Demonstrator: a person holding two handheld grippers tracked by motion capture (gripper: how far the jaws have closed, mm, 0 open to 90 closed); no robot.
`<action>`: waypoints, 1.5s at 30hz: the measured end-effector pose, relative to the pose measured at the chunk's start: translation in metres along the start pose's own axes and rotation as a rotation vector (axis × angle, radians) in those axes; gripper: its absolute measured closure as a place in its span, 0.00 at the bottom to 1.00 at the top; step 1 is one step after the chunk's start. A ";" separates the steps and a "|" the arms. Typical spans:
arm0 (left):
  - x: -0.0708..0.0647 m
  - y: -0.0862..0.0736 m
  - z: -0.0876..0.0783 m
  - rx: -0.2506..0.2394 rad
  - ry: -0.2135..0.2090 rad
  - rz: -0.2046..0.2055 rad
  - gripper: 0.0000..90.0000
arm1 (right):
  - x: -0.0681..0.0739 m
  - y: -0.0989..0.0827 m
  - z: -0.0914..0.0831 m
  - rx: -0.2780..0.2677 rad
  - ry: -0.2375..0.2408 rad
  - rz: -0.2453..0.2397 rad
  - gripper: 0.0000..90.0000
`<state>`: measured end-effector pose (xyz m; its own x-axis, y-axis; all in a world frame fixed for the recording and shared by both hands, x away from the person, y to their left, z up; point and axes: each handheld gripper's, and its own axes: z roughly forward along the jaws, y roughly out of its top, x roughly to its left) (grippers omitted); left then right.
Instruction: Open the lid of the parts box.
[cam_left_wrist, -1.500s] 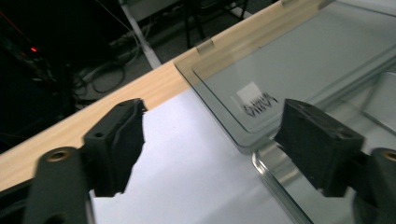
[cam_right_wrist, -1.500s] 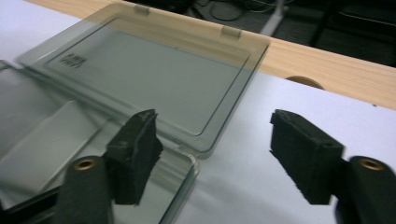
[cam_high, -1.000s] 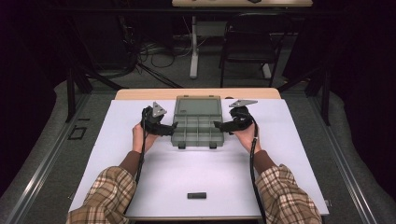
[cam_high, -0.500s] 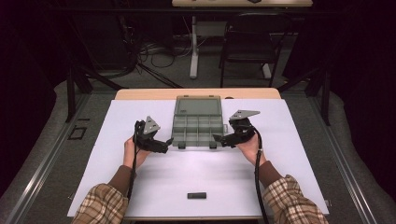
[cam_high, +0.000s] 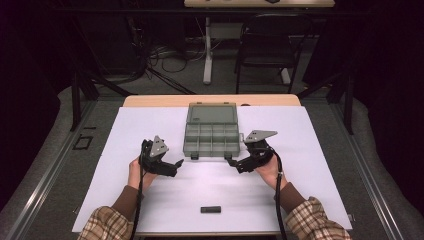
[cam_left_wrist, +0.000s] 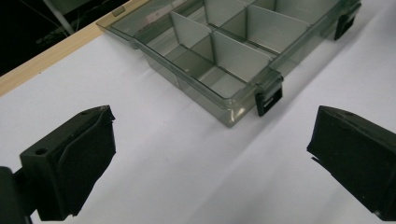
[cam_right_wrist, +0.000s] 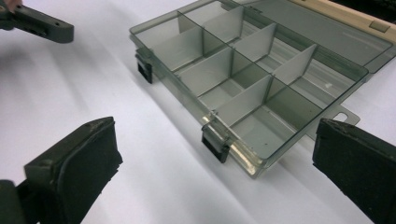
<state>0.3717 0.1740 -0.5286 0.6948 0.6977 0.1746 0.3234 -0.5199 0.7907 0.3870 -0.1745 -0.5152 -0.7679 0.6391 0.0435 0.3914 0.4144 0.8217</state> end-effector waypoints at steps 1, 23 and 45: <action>-0.002 0.000 -0.001 -0.001 -0.005 0.001 0.00 | 0.002 -0.001 -0.002 -0.004 0.004 0.001 0.00; -0.034 -0.013 -0.025 0.027 -0.081 0.037 0.00 | 0.033 -0.029 -0.029 0.010 0.027 -0.047 0.00; -0.055 -0.009 -0.037 0.049 -0.131 0.138 0.00 | 0.038 -0.035 -0.039 0.023 -0.006 -0.079 0.00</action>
<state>0.3066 0.1584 -0.5232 0.8112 0.5499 0.1989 0.2480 -0.6316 0.7345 0.3241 -0.1897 -0.5204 -0.7939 0.6075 -0.0239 0.3414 0.4780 0.8093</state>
